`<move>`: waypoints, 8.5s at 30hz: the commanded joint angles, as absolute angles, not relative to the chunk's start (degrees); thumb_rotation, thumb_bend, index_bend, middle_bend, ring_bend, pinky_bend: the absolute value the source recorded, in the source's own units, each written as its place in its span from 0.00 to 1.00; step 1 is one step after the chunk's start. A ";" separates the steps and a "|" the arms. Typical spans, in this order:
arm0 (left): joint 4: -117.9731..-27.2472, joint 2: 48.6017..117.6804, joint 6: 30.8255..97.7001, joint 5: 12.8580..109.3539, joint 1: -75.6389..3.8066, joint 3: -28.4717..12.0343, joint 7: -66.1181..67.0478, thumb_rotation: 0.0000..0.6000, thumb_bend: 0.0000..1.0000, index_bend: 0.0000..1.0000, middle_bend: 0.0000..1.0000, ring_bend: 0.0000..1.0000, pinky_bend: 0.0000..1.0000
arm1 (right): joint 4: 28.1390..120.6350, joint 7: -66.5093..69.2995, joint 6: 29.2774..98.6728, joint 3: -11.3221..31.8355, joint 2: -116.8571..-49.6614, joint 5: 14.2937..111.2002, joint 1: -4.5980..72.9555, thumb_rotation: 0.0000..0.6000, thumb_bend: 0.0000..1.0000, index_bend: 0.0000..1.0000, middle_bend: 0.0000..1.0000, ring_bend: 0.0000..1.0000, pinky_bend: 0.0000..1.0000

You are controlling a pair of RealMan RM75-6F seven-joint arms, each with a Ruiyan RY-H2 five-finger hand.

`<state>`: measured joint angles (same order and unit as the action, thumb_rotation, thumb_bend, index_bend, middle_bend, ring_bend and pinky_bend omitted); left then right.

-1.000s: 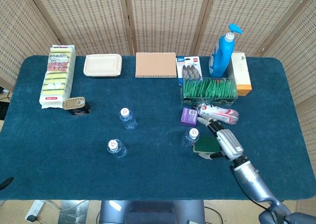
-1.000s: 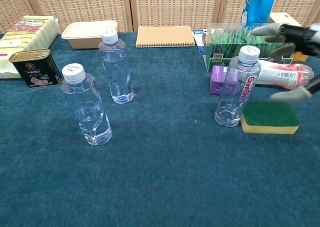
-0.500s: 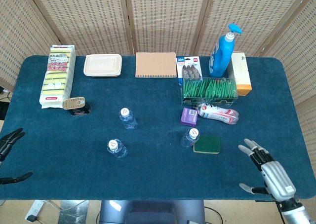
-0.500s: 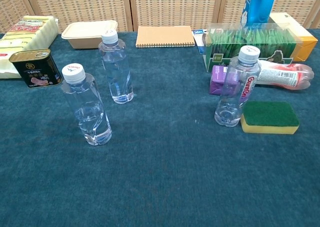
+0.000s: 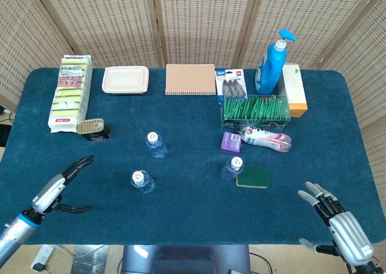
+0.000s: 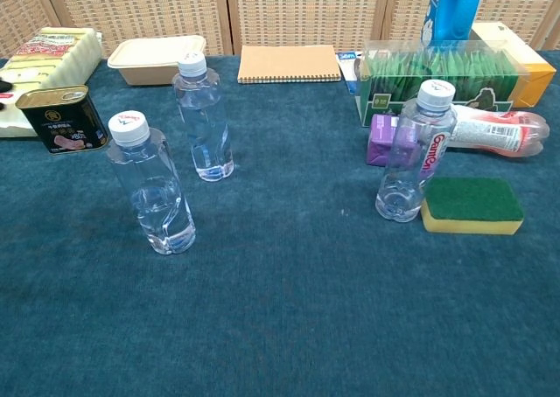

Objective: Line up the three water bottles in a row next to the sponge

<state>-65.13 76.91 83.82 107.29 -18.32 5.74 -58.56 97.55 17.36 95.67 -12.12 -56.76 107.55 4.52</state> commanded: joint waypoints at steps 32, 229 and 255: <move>-66.74 94.74 69.72 97.61 -30.55 3.46 -56.21 1.00 0.31 0.28 0.27 0.22 0.40 | 96.38 21.69 98.00 -10.13 -55.56 109.56 2.54 1.00 0.01 0.12 0.03 0.00 0.09; -44.88 112.36 67.99 91.78 -42.98 -2.18 -56.32 1.00 0.38 0.51 0.45 0.30 0.43 | 99.56 14.65 93.36 -4.64 -56.60 103.66 0.78 1.00 0.01 0.12 0.03 0.00 0.05; -37.37 118.83 68.48 91.22 -45.15 -3.66 -53.13 1.00 0.38 0.51 0.45 0.30 0.43 | 99.26 15.97 93.80 -4.59 -56.16 103.48 0.79 1.00 0.01 0.12 0.03 0.00 0.05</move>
<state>-37.61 118.66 68.45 91.33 -45.21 -3.63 -53.08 99.26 15.98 93.80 -4.59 -56.17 103.48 0.79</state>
